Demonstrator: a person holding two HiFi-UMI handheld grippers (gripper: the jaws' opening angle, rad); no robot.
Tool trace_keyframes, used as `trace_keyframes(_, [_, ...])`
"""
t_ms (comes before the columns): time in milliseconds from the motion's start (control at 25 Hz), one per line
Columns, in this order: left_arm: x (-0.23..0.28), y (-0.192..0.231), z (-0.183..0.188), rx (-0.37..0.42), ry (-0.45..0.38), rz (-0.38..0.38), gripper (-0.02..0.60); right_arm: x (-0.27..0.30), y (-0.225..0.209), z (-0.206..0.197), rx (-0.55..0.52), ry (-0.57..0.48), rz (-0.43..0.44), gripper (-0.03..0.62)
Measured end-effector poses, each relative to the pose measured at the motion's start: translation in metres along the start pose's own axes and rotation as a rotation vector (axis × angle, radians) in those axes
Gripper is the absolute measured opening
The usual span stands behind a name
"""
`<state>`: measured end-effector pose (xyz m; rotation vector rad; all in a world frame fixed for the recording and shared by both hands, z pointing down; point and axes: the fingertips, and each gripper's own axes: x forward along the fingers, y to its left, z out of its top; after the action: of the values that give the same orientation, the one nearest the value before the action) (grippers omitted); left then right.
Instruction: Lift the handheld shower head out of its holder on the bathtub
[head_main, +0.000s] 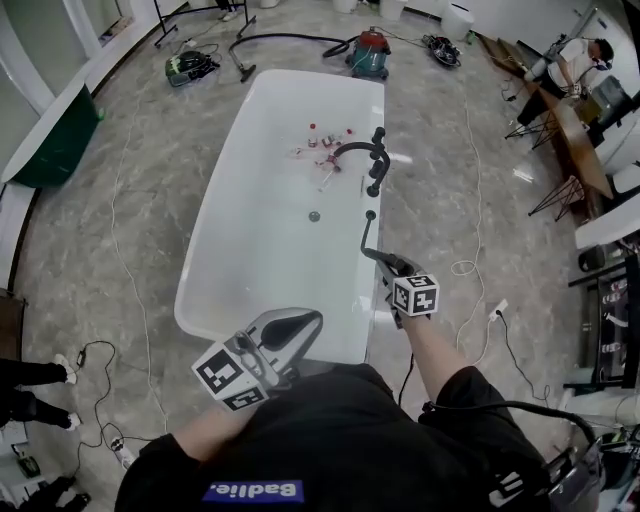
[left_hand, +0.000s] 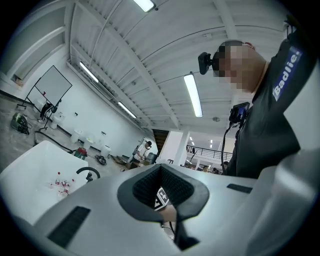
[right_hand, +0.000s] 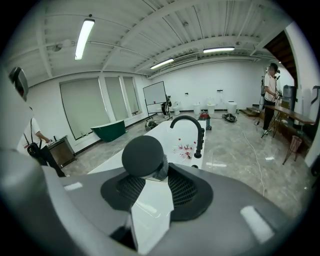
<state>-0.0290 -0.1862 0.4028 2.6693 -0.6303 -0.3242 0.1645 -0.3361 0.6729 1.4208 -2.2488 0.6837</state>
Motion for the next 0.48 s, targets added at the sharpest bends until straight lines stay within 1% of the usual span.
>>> trace_keyframes(280, [-0.034,-0.01,0.009,0.017,-0.025,-0.063,-0.006,-0.042,0.059,-0.01,-0.027,-0.019,-0.006,0.132])
trace_keyframes(480, [-0.046,-0.017,0.006,0.005,-0.02,-0.107,-0.006,-0.072,0.09,-0.012,-0.004,-0.065,-0.004,0.132])
